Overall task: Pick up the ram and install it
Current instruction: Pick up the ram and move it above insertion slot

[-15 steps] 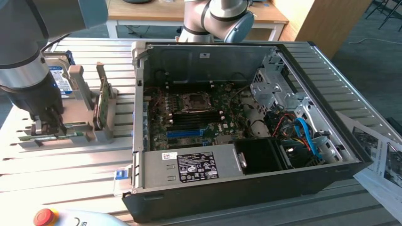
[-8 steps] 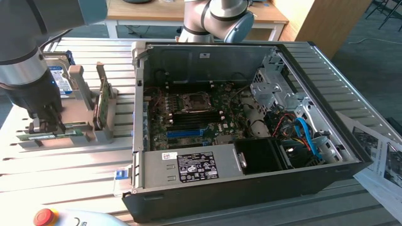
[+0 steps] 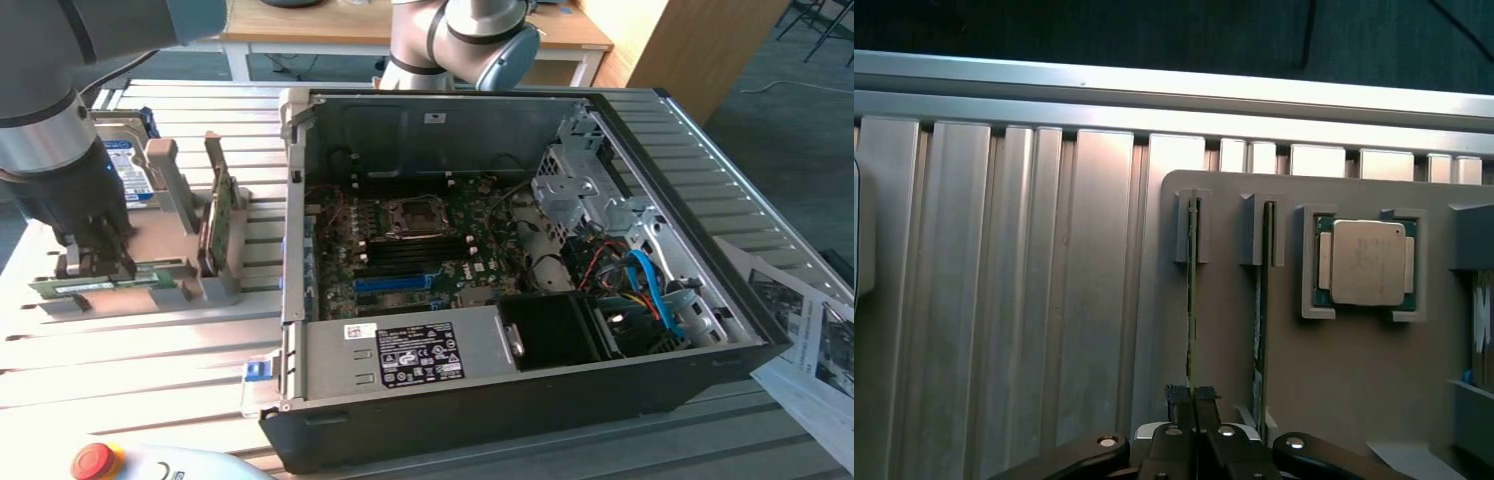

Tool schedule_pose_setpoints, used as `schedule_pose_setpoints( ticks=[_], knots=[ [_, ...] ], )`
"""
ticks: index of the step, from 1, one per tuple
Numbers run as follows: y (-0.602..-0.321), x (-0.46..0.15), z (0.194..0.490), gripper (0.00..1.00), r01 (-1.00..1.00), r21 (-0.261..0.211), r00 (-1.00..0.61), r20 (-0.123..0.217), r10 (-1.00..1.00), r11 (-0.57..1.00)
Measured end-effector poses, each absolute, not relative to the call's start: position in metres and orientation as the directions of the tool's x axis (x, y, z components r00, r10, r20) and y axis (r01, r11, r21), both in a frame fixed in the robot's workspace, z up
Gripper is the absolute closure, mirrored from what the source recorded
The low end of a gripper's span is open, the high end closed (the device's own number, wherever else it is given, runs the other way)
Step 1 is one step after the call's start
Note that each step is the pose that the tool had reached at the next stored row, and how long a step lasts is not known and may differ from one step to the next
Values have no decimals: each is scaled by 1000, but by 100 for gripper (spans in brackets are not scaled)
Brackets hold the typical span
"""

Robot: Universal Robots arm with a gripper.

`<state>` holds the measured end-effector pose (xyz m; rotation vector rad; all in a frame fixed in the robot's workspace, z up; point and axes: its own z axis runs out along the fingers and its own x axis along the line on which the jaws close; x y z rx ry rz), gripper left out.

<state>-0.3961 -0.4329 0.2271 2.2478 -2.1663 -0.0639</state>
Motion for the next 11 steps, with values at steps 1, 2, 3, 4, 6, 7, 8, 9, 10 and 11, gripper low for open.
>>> schedule_pose_setpoints(
  ticks=[1, 2, 3, 4, 6, 7, 8, 9, 10, 11],
  knots=[
    [-433, -396, 228, 88, -998, 43, 36, -16, -999, -37],
    [-433, -396, 229, 88, -998, 43, 35, -16, -999, -36],
    [-433, -396, 230, 88, -998, 44, 34, -16, -999, -35],
    [-433, -396, 231, 88, -998, 45, 33, -16, -999, -34],
    [-433, -396, 233, 88, -998, 46, 31, -16, -999, -31],
    [-433, -396, 234, 88, -998, 47, 30, -16, -999, -30],
    [-433, -396, 235, 88, -998, 48, 29, -16, -999, -29],
    [-433, -396, 236, 88, -998, 49, 27, -16, -999, -28],
    [-433, -396, 237, 88, -998, 50, 27, -16, -1000, -27],
    [-433, -396, 238, 88, -998, 51, 26, -16, -1000, -26]
  ],
)
